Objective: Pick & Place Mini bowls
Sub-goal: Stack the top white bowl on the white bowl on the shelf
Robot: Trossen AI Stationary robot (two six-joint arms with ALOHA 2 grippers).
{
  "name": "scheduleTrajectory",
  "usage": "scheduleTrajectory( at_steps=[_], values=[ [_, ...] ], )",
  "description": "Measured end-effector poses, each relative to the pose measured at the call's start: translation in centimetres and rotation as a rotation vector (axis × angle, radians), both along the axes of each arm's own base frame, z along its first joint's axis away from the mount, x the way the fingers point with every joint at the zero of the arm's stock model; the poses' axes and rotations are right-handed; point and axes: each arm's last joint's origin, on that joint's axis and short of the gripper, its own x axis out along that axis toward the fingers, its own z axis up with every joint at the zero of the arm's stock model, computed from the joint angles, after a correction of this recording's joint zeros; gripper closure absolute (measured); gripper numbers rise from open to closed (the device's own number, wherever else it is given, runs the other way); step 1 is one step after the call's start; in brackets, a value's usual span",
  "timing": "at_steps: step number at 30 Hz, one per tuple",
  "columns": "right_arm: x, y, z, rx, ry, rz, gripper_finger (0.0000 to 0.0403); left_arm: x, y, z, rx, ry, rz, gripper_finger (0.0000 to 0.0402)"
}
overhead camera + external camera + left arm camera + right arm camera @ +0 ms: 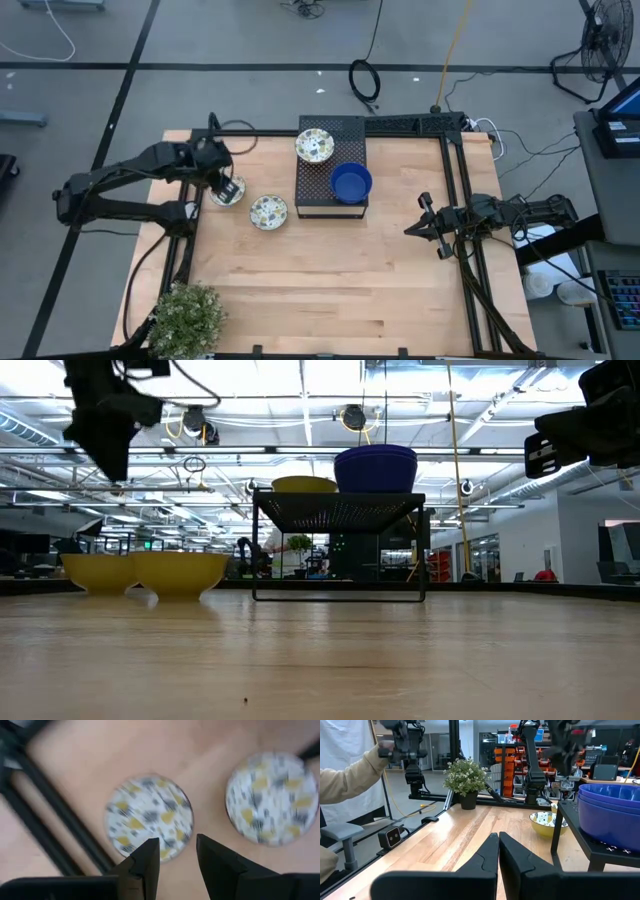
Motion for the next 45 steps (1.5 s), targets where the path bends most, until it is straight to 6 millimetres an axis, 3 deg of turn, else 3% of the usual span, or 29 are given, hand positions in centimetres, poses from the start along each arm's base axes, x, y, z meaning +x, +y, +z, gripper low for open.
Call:
scheduleTrajectory(
  at_steps=[6,13,35,45],
  values=[
    [0.0,0.0,0.0,0.0,0.0,0.0,0.0403,0.4,-0.5,-3.6,-0.154,0.007,-0.094,0.0268],
    [0.0,0.0,0.0,0.0,0.0,0.0,0.0403,-0.3,-0.5,-5.7,-0.18,0.072,0.047,0.0268],
    [0.0,0.0,0.0,0.0,0.0,0.0,0.0403,-3.5,4.1,-5.9,-0.082,0.113,0.435,0.0268],
    [0.0,0.0,0.0,0.0,0.0,0.0,0.0403,-2.8,5.9,-6.4,-0.093,0.051,0.398,0.0268]
  ],
)
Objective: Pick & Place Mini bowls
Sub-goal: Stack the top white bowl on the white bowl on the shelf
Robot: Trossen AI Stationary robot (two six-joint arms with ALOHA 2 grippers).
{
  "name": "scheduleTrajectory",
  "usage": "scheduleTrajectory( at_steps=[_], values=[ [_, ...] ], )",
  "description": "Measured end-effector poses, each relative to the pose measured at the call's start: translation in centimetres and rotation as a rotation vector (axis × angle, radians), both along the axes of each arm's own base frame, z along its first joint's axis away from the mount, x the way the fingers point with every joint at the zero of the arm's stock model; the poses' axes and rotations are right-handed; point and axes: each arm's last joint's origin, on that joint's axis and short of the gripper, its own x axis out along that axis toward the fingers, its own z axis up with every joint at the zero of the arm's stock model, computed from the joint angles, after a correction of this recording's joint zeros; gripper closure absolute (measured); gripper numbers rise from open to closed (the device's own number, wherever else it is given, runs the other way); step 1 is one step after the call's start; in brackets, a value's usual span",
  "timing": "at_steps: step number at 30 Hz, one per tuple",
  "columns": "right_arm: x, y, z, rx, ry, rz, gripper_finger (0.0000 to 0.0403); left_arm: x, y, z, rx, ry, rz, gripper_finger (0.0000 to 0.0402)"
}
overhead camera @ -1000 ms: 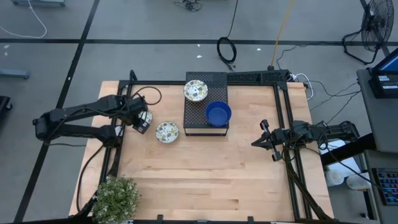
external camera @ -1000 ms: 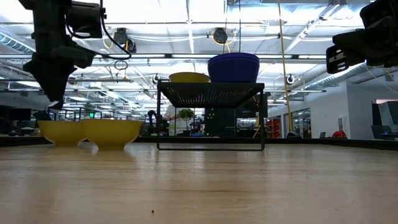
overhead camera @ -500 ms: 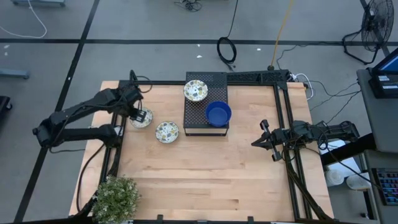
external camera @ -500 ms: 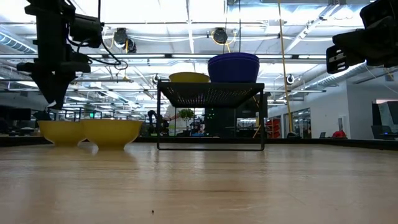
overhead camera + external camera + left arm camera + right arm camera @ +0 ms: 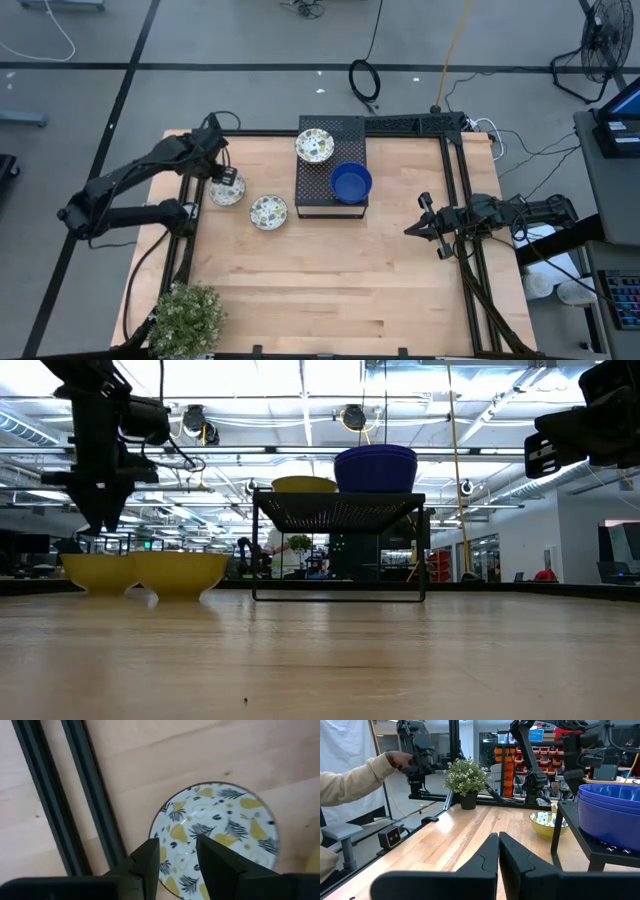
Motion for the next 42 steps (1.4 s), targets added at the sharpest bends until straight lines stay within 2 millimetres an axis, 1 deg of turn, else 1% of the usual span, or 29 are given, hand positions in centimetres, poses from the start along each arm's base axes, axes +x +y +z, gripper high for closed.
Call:
scheduleTrajectory(
  at_steps=[5,12,18,23,29,34,38,42],
  values=[
    [0.0,0.0,0.0,0.0,0.0,0.0,0.0403,0.5,1.3,-1.4,-0.055,0.067,0.008,0.0268],
    [0.0,0.0,0.0,0.0,0.0,0.0,0.0403,1.2,3.6,-3.0,-0.057,0.087,-0.026,0.0268],
    [0.0,0.0,0.0,0.0,0.0,0.0,0.0403,1.1,4.4,-3.9,-0.094,0.117,-0.016,0.0268],
    [0.0,0.0,0.0,0.0,0.0,0.0,0.0403,1.2,4.4,-4.0,-0.105,0.113,-0.017,0.0268],
    [0.0,0.0,0.0,0.0,0.0,0.0,0.0403,1.3,4.0,-4.1,-0.167,0.056,-0.052,0.0268],
    [0.0,0.0,0.0,0.0,0.0,0.0,0.0403,1.4,3.7,-4.1,-0.202,0.044,-0.084,0.0268],
    [0.0,0.0,0.0,0.0,0.0,0.0,0.0403,1.7,3.4,-4.1,-0.245,0.009,-0.089,0.0268],
    [0.0,0.0,0.0,0.0,0.0,0.0,0.0403,1.8,2.8,-4.1,-0.281,0.026,-0.102,0.0268]
  ],
)
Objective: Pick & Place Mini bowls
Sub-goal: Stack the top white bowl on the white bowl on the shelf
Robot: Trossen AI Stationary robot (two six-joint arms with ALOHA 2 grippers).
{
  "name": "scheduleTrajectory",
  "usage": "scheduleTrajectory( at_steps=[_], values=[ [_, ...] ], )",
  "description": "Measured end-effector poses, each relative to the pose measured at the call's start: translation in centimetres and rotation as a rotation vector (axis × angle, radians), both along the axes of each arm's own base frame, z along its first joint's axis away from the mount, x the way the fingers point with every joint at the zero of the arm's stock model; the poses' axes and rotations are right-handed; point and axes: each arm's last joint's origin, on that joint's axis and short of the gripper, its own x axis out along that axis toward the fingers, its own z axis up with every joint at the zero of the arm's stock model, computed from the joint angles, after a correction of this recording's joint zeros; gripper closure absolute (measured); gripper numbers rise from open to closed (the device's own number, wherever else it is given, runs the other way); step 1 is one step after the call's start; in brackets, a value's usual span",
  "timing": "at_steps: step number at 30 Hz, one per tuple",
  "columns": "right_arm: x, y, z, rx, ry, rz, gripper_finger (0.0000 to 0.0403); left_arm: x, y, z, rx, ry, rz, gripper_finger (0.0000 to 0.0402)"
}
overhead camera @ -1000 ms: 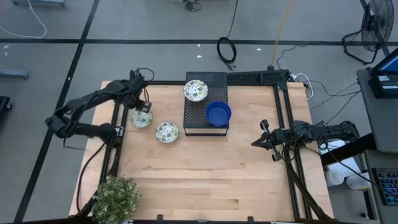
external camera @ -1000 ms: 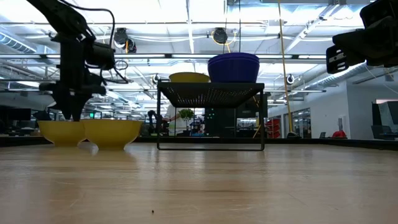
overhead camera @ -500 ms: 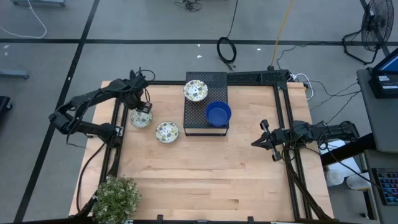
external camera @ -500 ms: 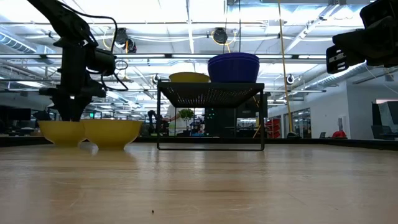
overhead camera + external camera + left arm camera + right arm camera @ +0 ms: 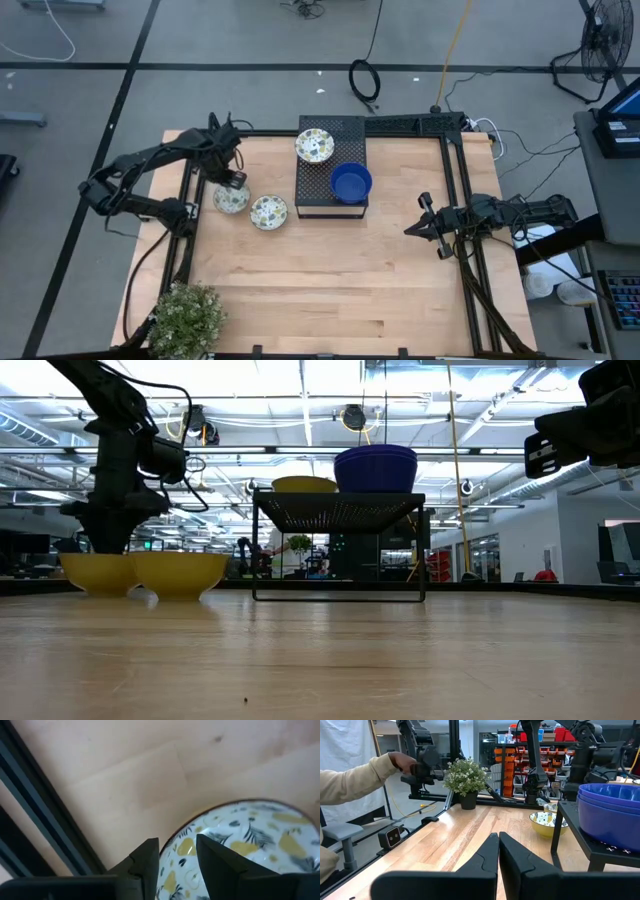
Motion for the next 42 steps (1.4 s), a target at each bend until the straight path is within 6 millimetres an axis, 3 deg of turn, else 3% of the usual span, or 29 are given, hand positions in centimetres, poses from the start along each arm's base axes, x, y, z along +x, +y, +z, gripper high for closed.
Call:
scheduleTrajectory(
  at_steps=[19,42],
  values=[
    [0.0,0.0,0.0,0.0,0.0,0.0,0.0403,1.6,-1.6,0.0,0.019,0.023,-0.169,0.0268],
    [0.0,0.0,0.0,0.0,0.0,0.0,0.0403,1.3,-1.6,-0.7,0.007,0.008,-0.243,0.0268]
  ],
)
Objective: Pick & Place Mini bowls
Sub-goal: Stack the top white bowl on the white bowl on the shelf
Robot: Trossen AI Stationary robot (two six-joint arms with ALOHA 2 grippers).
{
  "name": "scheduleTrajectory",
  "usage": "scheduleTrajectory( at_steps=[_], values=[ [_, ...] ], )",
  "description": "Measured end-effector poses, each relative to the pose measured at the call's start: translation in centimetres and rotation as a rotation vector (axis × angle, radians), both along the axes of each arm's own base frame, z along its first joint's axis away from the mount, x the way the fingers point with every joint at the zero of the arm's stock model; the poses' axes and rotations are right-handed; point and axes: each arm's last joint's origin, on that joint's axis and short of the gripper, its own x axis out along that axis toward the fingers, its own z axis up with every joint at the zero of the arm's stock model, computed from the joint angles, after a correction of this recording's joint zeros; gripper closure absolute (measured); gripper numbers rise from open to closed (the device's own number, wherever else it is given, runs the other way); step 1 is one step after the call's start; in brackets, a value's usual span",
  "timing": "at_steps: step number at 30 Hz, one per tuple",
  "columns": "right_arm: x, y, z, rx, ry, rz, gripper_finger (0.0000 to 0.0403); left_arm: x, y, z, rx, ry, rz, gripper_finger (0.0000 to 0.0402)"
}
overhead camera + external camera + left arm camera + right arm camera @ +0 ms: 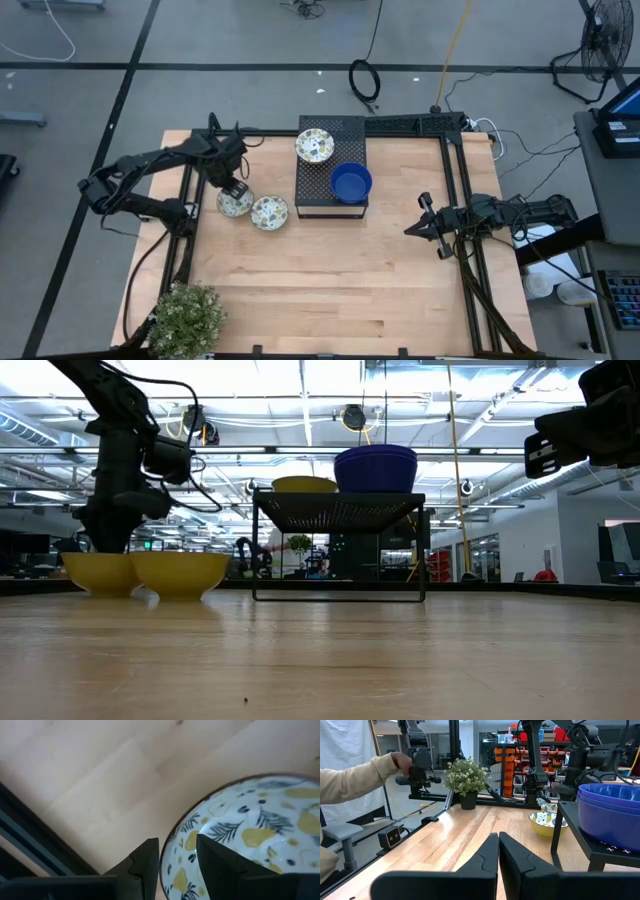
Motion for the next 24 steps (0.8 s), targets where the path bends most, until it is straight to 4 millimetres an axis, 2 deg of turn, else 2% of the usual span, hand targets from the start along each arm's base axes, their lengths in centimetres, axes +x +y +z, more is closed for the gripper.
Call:
scheduleTrajectory(
  at_steps=[24],
  values=[
    [0.0,0.0,0.0,0.0,0.0,0.0,0.0403,0.08,0.19,-0.21,0.0,-0.039,-0.007,0.0268]
  ],
)
